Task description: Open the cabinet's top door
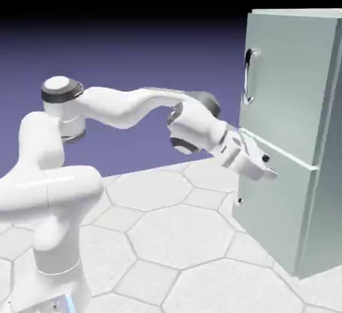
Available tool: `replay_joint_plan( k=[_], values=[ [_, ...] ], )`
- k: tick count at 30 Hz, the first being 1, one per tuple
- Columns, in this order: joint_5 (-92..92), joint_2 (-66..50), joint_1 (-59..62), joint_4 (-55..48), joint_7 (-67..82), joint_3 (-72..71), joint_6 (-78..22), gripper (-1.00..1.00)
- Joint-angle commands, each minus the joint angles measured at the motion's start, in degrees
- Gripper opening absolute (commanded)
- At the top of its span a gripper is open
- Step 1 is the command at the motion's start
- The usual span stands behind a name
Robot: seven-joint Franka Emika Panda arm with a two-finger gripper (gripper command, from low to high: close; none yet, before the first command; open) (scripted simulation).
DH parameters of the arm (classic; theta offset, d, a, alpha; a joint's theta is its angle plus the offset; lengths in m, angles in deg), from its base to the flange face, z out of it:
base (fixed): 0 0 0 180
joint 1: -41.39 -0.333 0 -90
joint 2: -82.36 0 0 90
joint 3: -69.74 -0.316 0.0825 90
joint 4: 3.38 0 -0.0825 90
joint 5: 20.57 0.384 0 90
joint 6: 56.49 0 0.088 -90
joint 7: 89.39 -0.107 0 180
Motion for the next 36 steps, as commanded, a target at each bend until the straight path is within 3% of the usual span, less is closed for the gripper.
replay_joint_plan(
  k=[1,7,12,13,26,36],
  values=[
    [2.33,-2.08,-1.76,-0.40,0.99,1.94,-0.50,0.00],
    [12.55,-11.21,-9.47,-2.17,5.34,10.44,-2.70,0.00],
    [15.53,-9.98,-1.15,-10.28,5.36,8.33,-2.72,0.00],
    [15.53,-9.98,-1.15,-10.28,5.36,8.33,-2.72,-1.00],
    [18.51,-7.01,-10.50,10.55,21.02,18.88,-32.61,-1.00],
    [10.15,0.13,-8.85,18.95,30.25,30.05,-57.53,-1.00]
  ],
)
